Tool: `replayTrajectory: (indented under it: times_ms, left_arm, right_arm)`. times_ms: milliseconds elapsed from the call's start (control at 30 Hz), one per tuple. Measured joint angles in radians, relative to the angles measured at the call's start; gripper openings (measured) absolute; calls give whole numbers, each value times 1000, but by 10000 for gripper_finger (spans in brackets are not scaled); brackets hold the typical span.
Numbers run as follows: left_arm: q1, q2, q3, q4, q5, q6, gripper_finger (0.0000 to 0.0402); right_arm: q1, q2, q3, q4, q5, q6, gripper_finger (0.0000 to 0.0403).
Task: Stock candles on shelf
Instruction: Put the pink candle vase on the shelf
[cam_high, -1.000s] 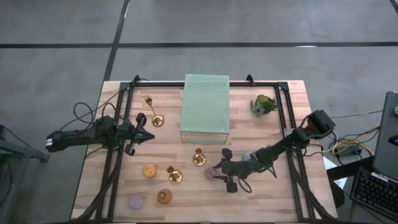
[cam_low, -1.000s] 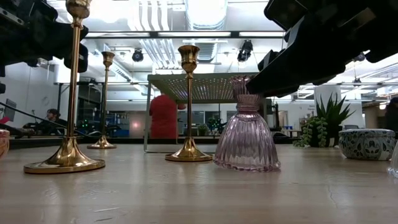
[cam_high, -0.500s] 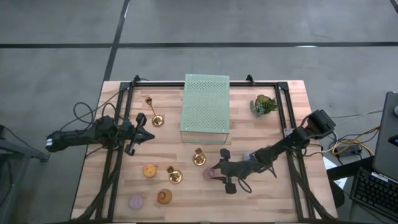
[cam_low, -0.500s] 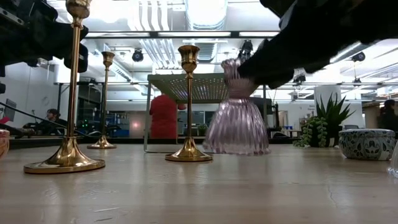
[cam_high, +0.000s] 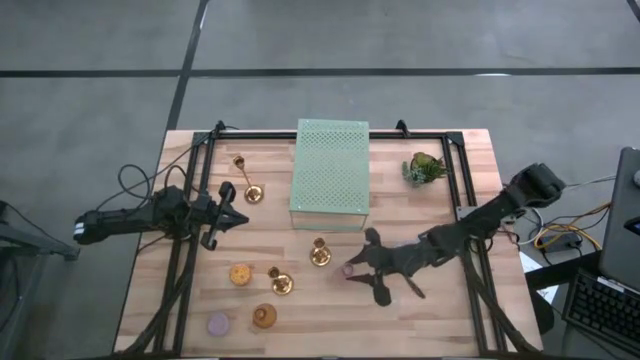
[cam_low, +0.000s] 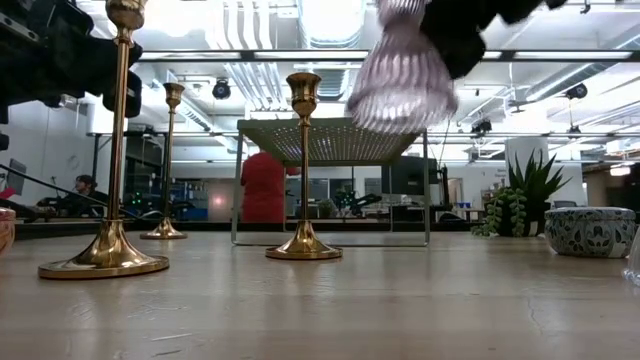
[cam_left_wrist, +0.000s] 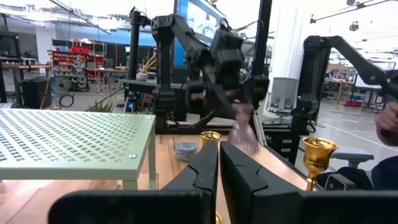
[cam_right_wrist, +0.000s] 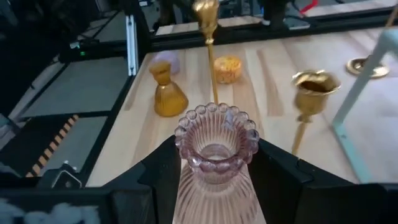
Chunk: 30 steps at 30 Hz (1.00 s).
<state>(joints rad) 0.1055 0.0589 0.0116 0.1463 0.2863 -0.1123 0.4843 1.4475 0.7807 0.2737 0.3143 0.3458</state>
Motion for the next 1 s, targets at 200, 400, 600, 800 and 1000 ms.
replayTrajectory:
  times_ms: [200,400,600,800,1000]
  left_arm:
    - [0,0,0,-8,0,0,21]
    - [0,1,0,-8,0,0,21]
    - [0,1,0,-10,0,0,21]
    - [0,1,0,-15,0,0,21]
    - [0,1,0,-14,0,0,21]
  right_arm:
    - [-17,-160,0,-123,77,-3,165]
    - [-93,-277,0,-177,107,-5,160]
    - [-216,-328,-1,-219,108,-63,144]
    - [-335,-340,-1,-186,104,-146,155]
    - [-427,-327,-1,-133,104,-224,155]
